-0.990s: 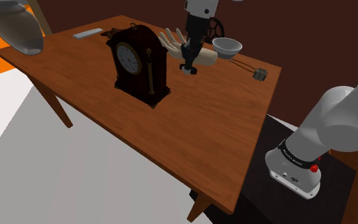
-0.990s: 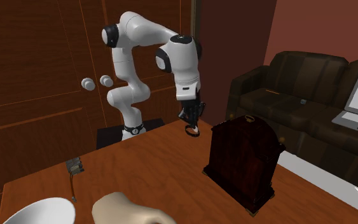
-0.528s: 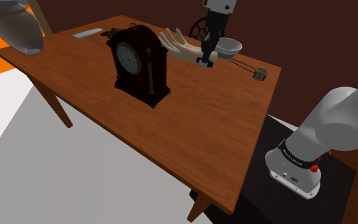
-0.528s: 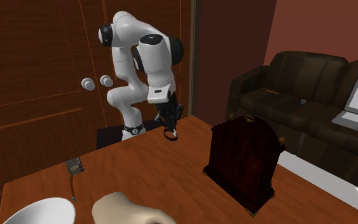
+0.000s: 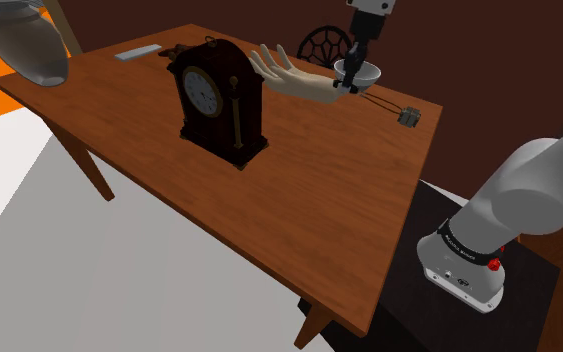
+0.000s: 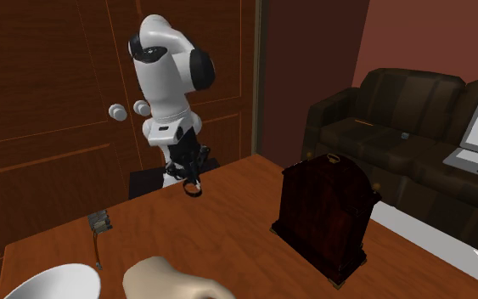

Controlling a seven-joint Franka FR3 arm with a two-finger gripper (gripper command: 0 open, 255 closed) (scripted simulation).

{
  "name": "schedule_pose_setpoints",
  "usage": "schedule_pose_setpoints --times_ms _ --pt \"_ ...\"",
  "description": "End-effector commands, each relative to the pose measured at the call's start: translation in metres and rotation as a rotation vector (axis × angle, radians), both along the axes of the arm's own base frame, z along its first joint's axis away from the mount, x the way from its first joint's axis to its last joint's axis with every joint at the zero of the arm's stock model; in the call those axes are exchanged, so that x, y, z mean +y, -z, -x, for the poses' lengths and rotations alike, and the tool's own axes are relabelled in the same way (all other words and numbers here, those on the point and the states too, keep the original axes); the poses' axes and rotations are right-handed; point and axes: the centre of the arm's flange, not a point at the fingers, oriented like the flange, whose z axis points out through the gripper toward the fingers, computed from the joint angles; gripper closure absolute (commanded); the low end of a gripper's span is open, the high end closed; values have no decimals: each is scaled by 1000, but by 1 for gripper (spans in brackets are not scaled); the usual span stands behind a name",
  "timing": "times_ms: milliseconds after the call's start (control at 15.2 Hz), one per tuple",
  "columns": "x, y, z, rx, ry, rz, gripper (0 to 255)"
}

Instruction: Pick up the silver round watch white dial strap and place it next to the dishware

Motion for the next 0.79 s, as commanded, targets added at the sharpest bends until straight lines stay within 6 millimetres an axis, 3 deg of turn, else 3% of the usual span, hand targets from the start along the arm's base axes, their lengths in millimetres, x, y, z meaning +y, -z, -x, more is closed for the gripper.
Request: schedule_pose_setpoints --times_ms 0,726 --pt "-26 1 2 0 -2 0 255" --pt "-171 1 3 0 -2 0 255"
